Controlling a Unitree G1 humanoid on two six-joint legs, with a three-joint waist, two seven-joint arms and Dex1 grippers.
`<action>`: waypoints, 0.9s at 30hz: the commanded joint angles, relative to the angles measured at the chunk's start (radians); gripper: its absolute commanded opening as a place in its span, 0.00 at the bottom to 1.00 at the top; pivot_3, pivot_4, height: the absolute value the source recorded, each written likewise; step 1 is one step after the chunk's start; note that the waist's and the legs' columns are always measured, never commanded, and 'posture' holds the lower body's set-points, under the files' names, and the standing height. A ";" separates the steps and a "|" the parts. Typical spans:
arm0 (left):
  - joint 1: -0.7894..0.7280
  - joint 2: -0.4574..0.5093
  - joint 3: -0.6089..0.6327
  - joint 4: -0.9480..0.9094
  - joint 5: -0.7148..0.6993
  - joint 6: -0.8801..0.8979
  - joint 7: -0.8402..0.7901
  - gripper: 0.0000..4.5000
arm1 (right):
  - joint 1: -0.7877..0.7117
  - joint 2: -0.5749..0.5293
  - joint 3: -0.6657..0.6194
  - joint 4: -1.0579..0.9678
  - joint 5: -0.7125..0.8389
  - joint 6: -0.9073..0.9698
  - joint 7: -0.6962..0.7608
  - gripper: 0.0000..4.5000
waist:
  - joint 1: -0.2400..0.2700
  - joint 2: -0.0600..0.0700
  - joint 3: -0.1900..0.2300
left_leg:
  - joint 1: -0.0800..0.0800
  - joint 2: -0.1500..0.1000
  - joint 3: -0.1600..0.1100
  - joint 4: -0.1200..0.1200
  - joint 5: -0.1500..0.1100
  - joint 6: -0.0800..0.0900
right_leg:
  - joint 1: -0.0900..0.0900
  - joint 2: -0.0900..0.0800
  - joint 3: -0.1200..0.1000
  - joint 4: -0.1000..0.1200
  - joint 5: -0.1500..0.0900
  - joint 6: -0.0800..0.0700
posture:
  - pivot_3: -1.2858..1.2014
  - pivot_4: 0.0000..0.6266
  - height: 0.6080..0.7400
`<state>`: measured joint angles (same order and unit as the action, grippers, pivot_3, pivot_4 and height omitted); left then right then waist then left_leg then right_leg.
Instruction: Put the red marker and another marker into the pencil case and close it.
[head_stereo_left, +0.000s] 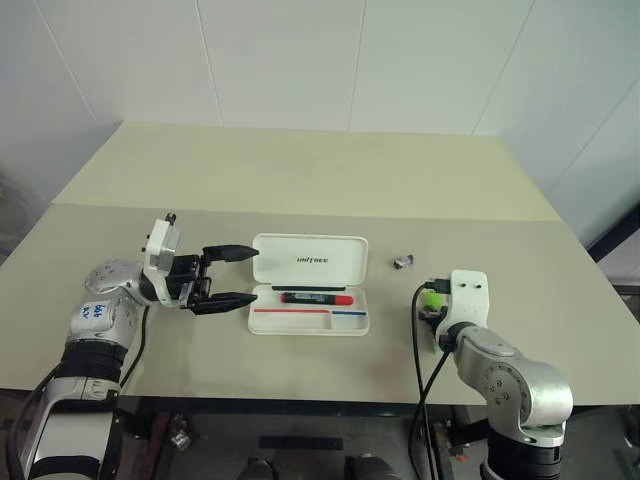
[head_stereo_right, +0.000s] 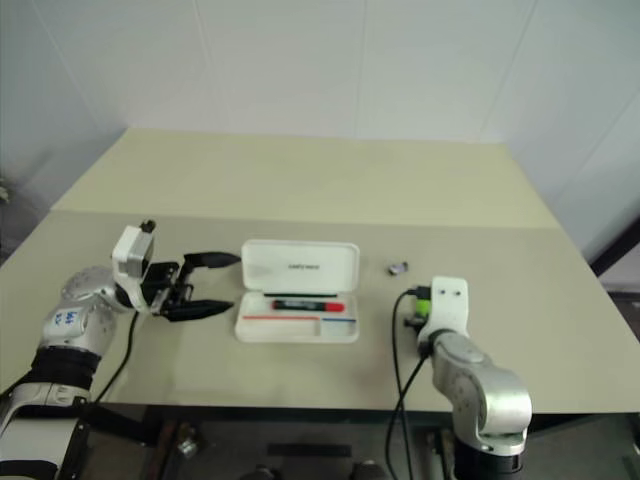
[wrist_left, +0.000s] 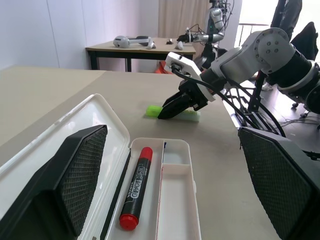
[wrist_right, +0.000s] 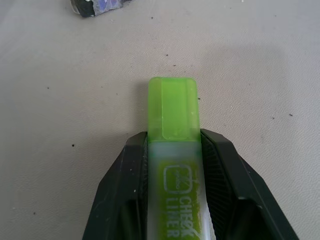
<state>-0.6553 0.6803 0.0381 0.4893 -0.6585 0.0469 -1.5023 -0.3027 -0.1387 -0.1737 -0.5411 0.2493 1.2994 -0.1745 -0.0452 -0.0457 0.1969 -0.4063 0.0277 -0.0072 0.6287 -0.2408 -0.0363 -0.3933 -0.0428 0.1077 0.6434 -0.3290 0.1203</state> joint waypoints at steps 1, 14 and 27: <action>-0.010 -0.006 0.024 -0.003 0.003 -0.009 -0.111 1.00 | 0.023 -0.081 -0.002 0.018 -0.041 -0.021 0.036 0.24 | 0.002 0.000 0.000 | 0.000 0.000 0.000 0.000 0.000 0.000 | 0.000 0.000 0.000 0.000 0.000 0.000 | 0.52 0.24 1.00; -0.019 0.012 -0.013 0.031 -0.072 0.009 -0.112 1.00 | -0.217 -0.432 0.111 -0.020 0.168 -0.078 0.524 0.24 | -0.017 0.005 0.003 | -0.001 0.002 0.001 -0.007 0.000 0.000 | -0.005 0.013 0.001 -0.001 -0.001 -0.001 | 0.52 0.24 1.00; -0.043 0.080 -0.078 0.170 -0.082 -0.183 -0.112 1.00 | -0.555 -0.367 0.630 0.236 0.124 -0.316 0.877 0.24 | -0.027 0.005 0.003 | -0.017 0.006 -0.001 0.000 0.000 0.000 | -0.023 0.009 0.000 0.009 -0.002 -0.003 | 0.52 0.24 1.00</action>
<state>-0.6783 0.7469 -0.0497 0.6544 -0.7084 -0.1066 -1.5024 -0.8282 -0.5190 0.4352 -0.3159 0.3937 1.0404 0.6681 -0.0722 -0.0408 0.2000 -0.4241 0.0328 -0.0083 0.6296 -0.2408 -0.0368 -0.4174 -0.0368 0.1073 0.6534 -0.3309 0.1171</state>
